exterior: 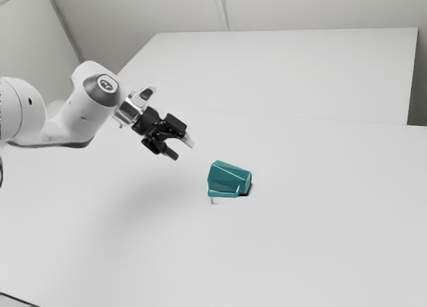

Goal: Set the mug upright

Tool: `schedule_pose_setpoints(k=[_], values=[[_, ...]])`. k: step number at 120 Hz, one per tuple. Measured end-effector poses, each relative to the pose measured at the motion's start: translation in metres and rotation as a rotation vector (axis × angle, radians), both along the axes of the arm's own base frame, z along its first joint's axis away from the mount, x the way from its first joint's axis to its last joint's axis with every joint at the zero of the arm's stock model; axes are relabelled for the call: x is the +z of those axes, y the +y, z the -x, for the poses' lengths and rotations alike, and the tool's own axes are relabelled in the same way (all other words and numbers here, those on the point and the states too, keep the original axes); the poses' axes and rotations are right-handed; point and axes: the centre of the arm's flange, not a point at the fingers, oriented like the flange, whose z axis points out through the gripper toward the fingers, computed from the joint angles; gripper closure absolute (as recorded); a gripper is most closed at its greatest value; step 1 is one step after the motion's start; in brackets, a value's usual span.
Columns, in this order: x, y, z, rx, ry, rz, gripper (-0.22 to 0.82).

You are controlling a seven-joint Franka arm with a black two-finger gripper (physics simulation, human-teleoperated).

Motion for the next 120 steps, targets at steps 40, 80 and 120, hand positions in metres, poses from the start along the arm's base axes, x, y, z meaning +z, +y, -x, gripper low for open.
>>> schedule_pose_setpoints(k=[40,80,120], values=[[-0.072,0.002,0.008,0.067,-0.094,0.231,0.02],[-0.116,-0.002,0.013,0.067,-0.207,0.338,0.02],[-0.128,-0.014,0.017,0.022,-0.318,0.388,0.02]])
